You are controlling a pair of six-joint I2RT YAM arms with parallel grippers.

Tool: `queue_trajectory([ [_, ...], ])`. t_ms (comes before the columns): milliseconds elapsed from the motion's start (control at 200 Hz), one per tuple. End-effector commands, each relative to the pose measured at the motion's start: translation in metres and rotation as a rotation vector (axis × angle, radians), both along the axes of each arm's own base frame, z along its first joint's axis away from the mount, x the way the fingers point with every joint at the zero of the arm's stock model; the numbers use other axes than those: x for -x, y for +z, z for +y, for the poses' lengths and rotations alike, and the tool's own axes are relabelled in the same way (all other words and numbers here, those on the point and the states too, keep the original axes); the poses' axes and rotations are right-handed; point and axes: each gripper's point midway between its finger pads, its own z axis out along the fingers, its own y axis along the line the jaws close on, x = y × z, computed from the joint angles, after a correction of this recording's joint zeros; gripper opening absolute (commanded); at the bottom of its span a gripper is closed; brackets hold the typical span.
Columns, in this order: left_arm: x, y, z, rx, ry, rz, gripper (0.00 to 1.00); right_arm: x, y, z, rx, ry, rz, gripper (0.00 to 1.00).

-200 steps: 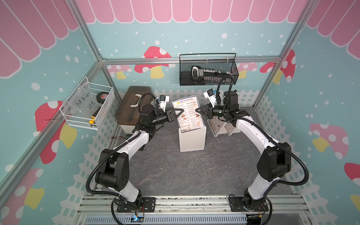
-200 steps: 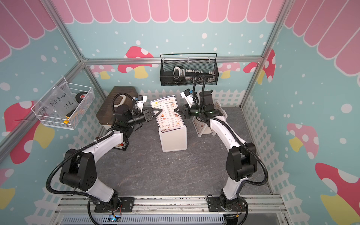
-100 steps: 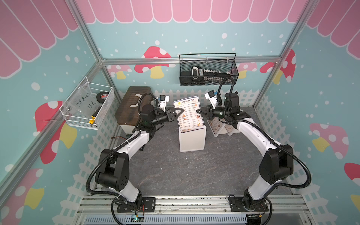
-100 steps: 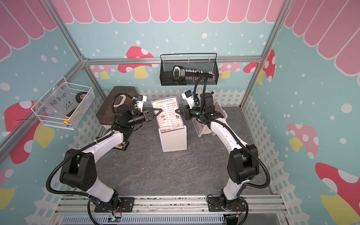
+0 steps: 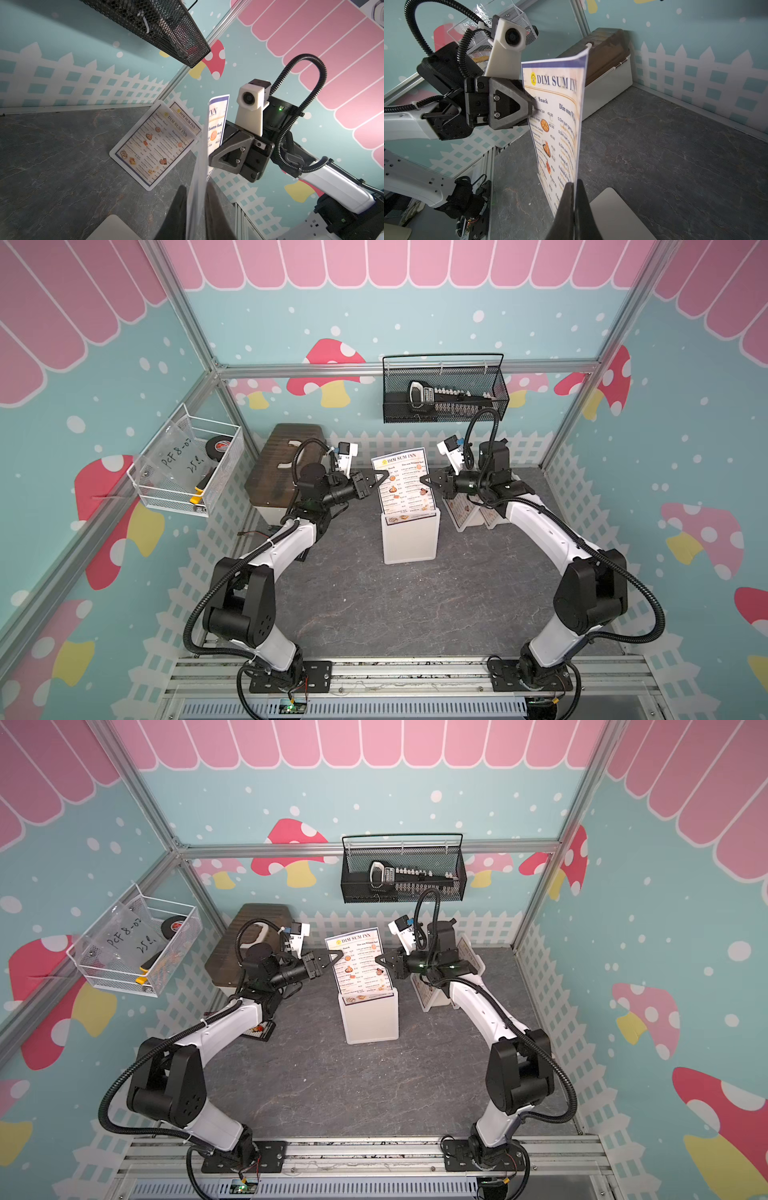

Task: Insert the menus into the narrow rack
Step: Insert the menu into the narrow rack.

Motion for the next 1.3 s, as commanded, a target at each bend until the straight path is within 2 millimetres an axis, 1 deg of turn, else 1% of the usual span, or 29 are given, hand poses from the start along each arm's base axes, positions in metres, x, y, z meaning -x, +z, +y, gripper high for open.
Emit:
queue_trajectory([
  [0,0.003,0.013,0.005,0.017,0.016,-0.039,0.12,0.004,0.017,-0.002,-0.018,-0.005,-0.056,0.00],
  [180,0.003,0.012,0.004,0.015,0.008,-0.041,0.03,0.005,0.018,-0.001,-0.024,0.007,-0.056,0.00],
  [250,0.004,0.012,0.003,0.018,0.000,-0.042,0.00,0.005,0.021,0.001,-0.032,0.024,-0.058,0.04],
  [405,0.005,0.014,0.002,0.020,-0.012,-0.048,0.00,0.000,0.029,0.002,-0.037,0.024,-0.077,0.17],
  [450,0.006,0.014,0.002,0.020,-0.016,-0.048,0.00,-0.002,0.031,0.004,-0.039,0.029,-0.082,0.20],
  [585,0.007,0.015,0.002,0.015,-0.019,-0.051,0.00,-0.008,0.041,0.008,-0.050,0.044,-0.094,0.23],
  [815,0.008,0.013,0.002,0.008,-0.021,-0.045,0.00,-0.019,0.056,0.012,-0.055,0.054,-0.115,0.25],
  [936,0.009,0.014,0.002,0.005,-0.019,-0.047,0.00,-0.022,0.065,0.012,-0.057,0.054,-0.133,0.24],
  [1066,0.009,0.014,0.003,0.002,-0.017,-0.048,0.00,-0.023,0.068,0.012,-0.053,0.054,-0.138,0.16],
  [1236,0.010,0.015,0.003,0.001,-0.016,-0.049,0.02,-0.024,0.069,0.011,-0.053,0.051,-0.142,0.08],
  [1296,0.009,0.016,0.003,0.001,-0.013,-0.051,0.04,-0.024,0.069,0.011,-0.053,0.049,-0.143,0.04],
])
